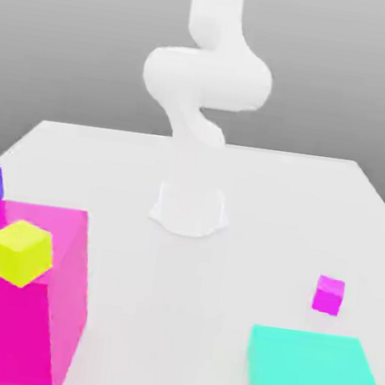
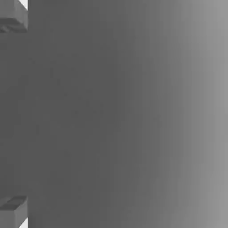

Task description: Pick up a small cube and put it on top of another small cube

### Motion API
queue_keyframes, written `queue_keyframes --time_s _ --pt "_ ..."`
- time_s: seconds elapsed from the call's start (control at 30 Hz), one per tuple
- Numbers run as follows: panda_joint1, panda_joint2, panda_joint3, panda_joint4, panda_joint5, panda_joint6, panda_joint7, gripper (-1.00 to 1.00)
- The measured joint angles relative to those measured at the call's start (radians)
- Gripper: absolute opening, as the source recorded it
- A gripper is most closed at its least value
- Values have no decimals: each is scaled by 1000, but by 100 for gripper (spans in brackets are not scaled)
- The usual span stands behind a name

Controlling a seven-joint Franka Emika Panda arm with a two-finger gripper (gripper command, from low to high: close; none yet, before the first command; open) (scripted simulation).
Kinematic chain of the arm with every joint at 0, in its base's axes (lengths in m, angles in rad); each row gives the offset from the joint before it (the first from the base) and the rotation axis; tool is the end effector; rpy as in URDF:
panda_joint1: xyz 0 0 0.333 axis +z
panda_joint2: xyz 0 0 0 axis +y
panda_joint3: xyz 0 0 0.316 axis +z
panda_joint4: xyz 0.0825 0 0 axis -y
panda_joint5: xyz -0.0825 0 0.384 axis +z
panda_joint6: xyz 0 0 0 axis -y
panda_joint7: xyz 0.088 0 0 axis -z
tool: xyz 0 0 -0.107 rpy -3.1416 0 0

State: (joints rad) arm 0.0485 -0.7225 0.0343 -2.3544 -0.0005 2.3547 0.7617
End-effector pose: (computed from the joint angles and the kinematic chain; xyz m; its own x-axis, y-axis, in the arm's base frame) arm 0.3765 0.0355 0.6613 0.5917 -0.6367 0.4944 -0.4618 -0.7704 -0.4395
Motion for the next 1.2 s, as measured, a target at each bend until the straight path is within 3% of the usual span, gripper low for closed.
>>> queue_keyframes --time_s 0.63,0.73,0.87,0.9,1.1,1.2 --pt "418 709 324 -458 -31 484 -321 0" --pt "468 820 283 -466 -131 564 -265 0" --pt "602 964 114 -438 -281 675 -155 0" --pt "643 999 68 -431 -302 703 -138 -100" --pt "663 1017 46 -427 -316 717 -128 -100" --pt "606 956 115 -440 -264 669 -167 -100"
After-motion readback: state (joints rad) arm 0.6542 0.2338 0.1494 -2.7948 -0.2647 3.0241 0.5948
